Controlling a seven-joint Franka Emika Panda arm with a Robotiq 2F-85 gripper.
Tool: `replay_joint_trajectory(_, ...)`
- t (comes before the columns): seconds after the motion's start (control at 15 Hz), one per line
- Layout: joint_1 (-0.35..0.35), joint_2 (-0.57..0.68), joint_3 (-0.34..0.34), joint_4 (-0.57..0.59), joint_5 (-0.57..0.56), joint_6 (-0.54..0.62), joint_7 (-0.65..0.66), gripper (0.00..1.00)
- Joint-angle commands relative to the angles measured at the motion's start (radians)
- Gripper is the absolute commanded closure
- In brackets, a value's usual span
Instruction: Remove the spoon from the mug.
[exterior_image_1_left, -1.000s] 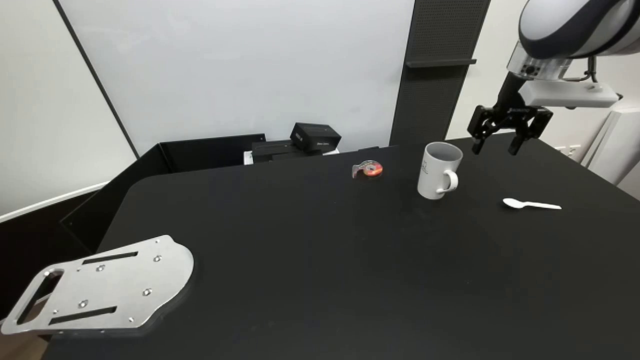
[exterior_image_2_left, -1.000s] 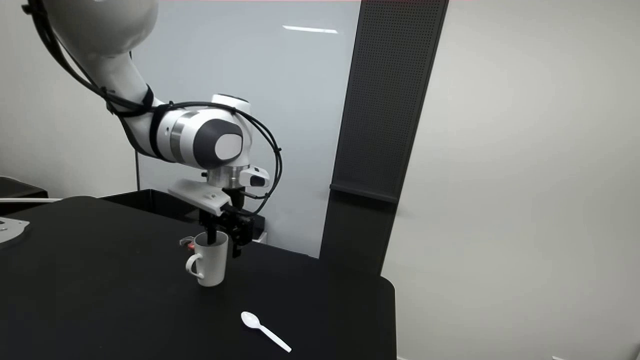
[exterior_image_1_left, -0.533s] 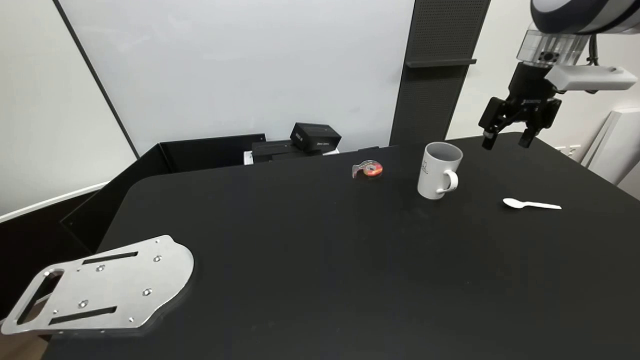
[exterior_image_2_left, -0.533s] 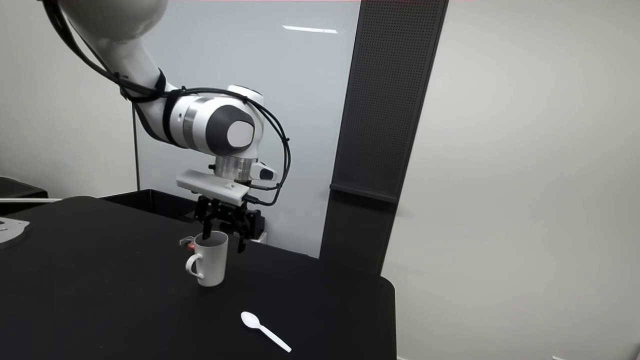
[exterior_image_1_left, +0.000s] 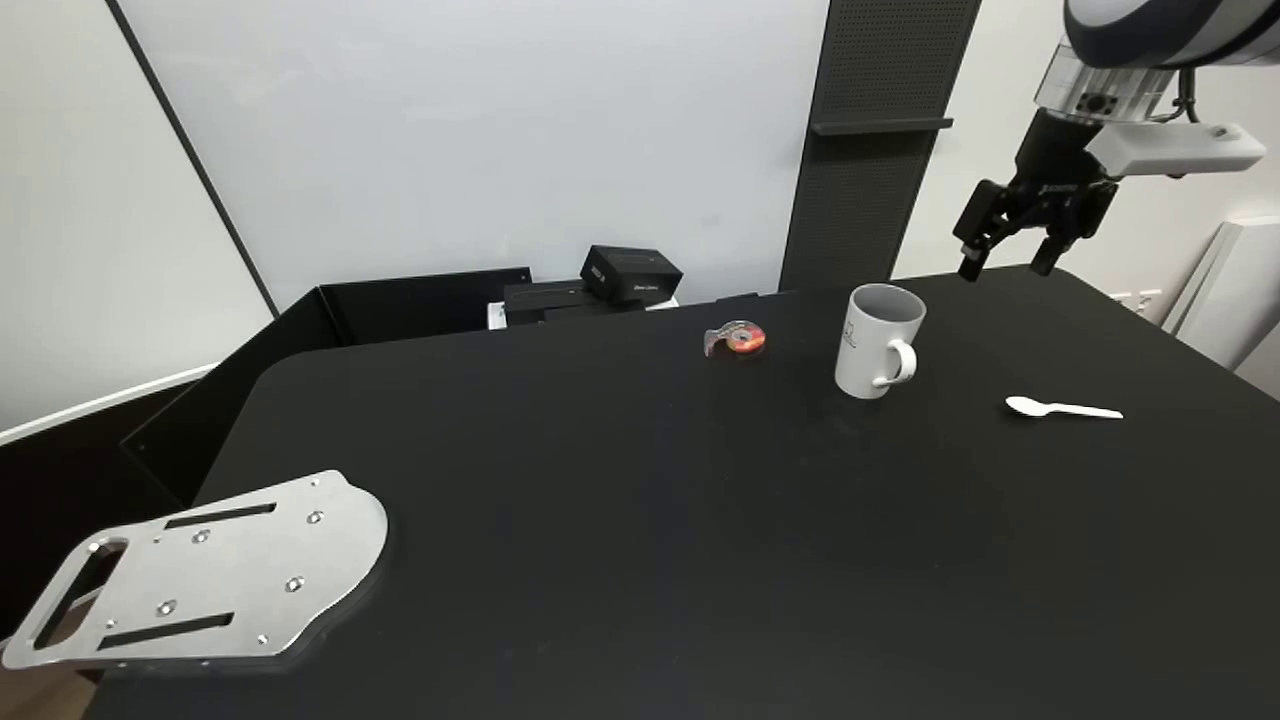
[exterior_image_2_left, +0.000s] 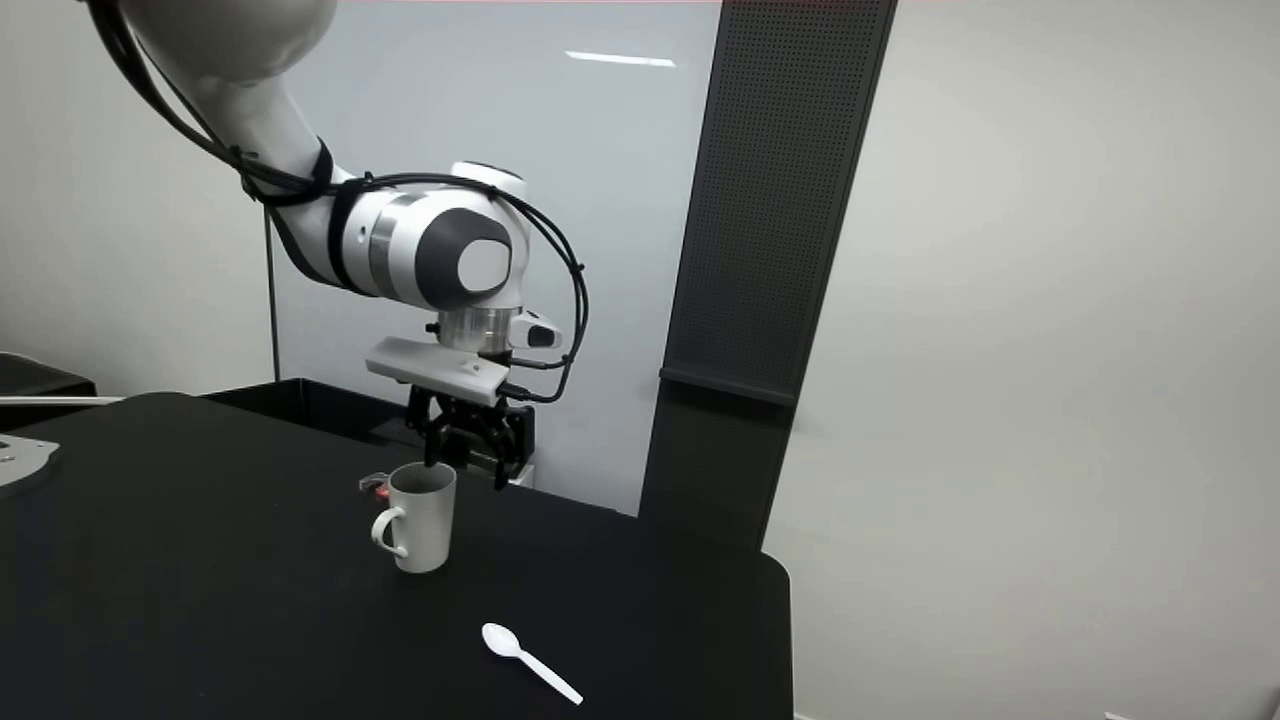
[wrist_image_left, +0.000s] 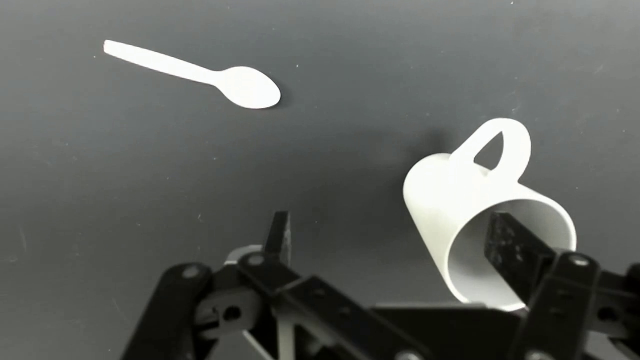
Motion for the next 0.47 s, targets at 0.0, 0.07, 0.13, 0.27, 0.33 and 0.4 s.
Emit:
replay_joint_trajectory(0.0, 0.000, -0.013, 0.000, -0.009, -0.006, 0.040, 0.001, 0.00)
replay_joint_trajectory(0.07, 0.002, -0.014, -0.002, -0.011, -0.007, 0.047, 0.006, 0.00)
replay_joint_trajectory(0.13, -0.002, 0.000, 0.002, 0.001, -0.002, 0.032, 0.002, 0.00)
replay_joint_trajectory(0.27, -0.002, 0.001, 0.002, 0.000, -0.002, 0.033, 0.002, 0.00)
replay_joint_trajectory(0.33, -0.002, 0.002, 0.003, 0.000, -0.002, 0.033, 0.002, 0.00)
replay_joint_trajectory(0.4, -0.002, 0.002, 0.003, 0.000, -0.002, 0.033, 0.002, 0.00)
